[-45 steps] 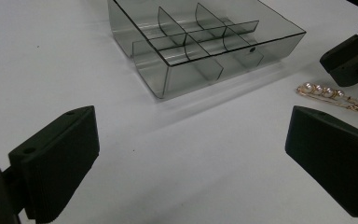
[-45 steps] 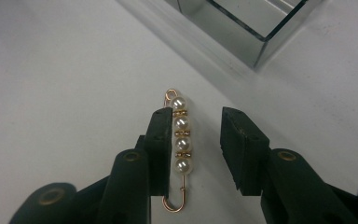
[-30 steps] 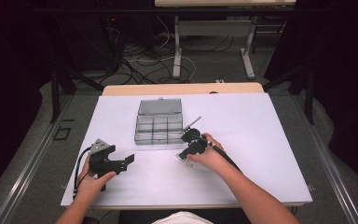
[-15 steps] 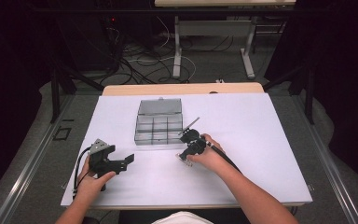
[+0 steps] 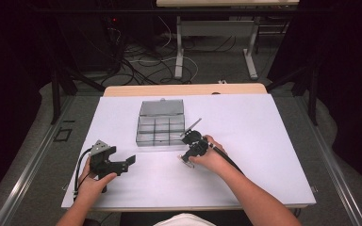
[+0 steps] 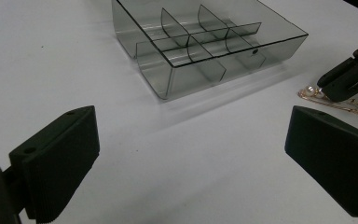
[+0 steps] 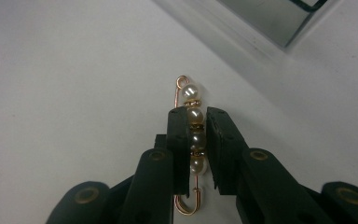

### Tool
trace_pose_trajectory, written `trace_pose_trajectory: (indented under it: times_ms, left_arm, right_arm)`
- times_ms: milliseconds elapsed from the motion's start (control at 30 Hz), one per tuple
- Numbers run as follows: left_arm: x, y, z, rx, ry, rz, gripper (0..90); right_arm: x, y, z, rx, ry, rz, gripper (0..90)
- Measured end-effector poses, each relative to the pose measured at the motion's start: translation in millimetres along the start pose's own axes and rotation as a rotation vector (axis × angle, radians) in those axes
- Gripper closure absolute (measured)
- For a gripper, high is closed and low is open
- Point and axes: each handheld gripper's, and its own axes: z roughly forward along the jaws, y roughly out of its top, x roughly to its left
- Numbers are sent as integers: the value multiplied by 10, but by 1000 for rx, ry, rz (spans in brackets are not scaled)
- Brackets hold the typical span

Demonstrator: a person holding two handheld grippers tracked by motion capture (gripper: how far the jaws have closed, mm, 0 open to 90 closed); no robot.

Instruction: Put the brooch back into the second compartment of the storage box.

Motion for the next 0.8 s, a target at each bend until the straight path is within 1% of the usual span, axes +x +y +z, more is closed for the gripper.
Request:
trace_pose_trajectory:
  times_ms: [67,100,133,167,200,233,267,300,333,367,400,433,467,500,533,567,600,633,667,700,733,800]
  left_arm:
    - [0,0,1,0,0,0,29]
    - [-1,0,1,0,0,0,29]
    - [0,0,2,0,0,0,29]
    - [0,-1,2,0,1,0,29]
    - [0,-1,2,0,1,0,29]
    - [0,-1,3,0,1,0,29]
    - [-1,-1,3,0,1,0,29]
    - [-1,-1,3,-1,1,0,29]
    - [-1,-1,4,-1,2,0,29]
    - [-1,-1,4,0,2,0,29]
    - [-2,-1,3,0,2,0,29]
    - [-3,-1,2,1,3,-1,29]
    - [-4,-1,2,1,3,-1,29]
    - [-4,-1,1,1,3,0,29]
    - [-5,-1,0,1,3,0,29]
    - [-5,-1,0,1,3,0,29]
    - [-5,0,1,-1,2,0,29]
    - [-6,-1,0,1,3,-1,29]
    - [-7,-1,0,1,3,-1,29]
    - [-8,-1,-1,1,3,1,29]
    - [-9,0,-2,0,3,1,29]
    - [-10,0,-1,0,3,0,29]
  right_arm:
    - [-2,-2,-14,0,6,-5,804]
    - [-3,-24,36,-81,10,-3,805]
    - [-1,4,-40,21,8,-8,805]
    - [12,-10,-7,-38,15,12,805]
    - [8,-16,-1,-61,14,7,805]
    - [11,-1,-42,-13,13,8,805]
    - [12,-4,-37,-26,20,12,805]
    - [3,-7,-25,-61,31,1,805]
    - [10,1,-58,-18,25,13,806]
    - [2,6,-62,-22,22,-5,806]
    - [3,7,-66,-23,22,-8,806]
    - [8,4,-75,-21,14,-2,806]
    - [14,8,-84,-18,22,3,806]
    - [16,13,-89,-24,27,3,806]
    - [26,7,-74,-58,33,18,806]
    - [19,13,-88,-51,29,5,807]
    - [17,12,-80,-71,33,2,807]
    - [30,14,-84,-74,32,22,807]
    - [11,31,-119,-31,27,-10,807]
    - [12,33,-123,-29,28,-5,807]
    - [20,33,-131,-22,25,10,807]
    - [23,36,-136,-25,26,15,807]
